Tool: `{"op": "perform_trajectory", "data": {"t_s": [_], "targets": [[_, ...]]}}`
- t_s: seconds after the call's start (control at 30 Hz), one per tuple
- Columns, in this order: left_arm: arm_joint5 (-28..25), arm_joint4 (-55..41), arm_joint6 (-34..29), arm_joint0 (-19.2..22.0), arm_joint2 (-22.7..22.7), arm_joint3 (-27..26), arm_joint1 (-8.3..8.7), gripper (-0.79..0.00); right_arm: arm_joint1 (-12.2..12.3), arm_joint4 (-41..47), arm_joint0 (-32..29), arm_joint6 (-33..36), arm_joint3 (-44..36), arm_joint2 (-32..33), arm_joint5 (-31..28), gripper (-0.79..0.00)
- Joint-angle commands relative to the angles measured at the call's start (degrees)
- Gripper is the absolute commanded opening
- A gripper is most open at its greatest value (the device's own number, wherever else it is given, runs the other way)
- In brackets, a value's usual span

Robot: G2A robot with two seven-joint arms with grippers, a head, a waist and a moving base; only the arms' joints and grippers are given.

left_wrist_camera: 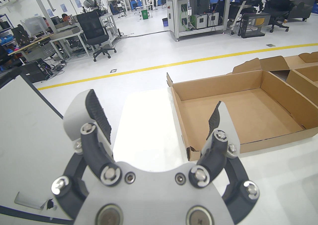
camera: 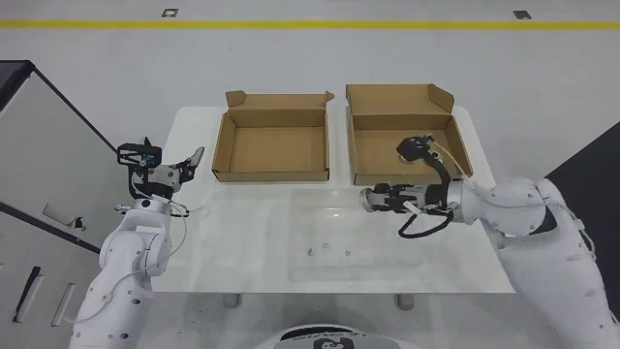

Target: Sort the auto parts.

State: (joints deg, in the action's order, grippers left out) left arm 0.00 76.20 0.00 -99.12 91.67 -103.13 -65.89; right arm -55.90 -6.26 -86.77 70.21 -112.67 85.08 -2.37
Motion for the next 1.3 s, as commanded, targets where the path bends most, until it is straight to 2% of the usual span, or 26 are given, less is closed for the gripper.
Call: {"op": "perform_trajectory", "data": {"t_s": [0.0,0.13,0.37,0.57,1.03,1.27], "targets": [[0.0,0.0,0.0,0.0,0.0,0.0,0.0,0.0,0.01,13.72,-0.8,2.1,4.82,3.02,-3.08,-0.785],[0.0,0.0,0.0,0.0,0.0,0.0,0.0,0.0,-0.25,30.08,0.55,7.58,12.26,2.96,-6.05,-0.785],[0.0,0.0,0.0,0.0,0.0,0.0,0.0,0.0,-1.04,44.5,6.78,14.53,15.82,-2.39,-6.37,-0.785],[0.0,0.0,0.0,0.0,0.0,0.0,0.0,0.0,-2.03,53.56,12.11,17.79,14.98,-7.97,-4.66,-0.785],[0.0,0.0,0.0,0.0,0.0,0.0,0.0,0.0,-3.33,75.42,20.97,17.79,9.72,-18.83,-1.21,-0.785],[0.0,0.0,0.0,0.0,0.0,0.0,0.0,0.0,-3.33,75.73,21.23,17.79,9.65,-19.12,-1.25,-0.785]]}}
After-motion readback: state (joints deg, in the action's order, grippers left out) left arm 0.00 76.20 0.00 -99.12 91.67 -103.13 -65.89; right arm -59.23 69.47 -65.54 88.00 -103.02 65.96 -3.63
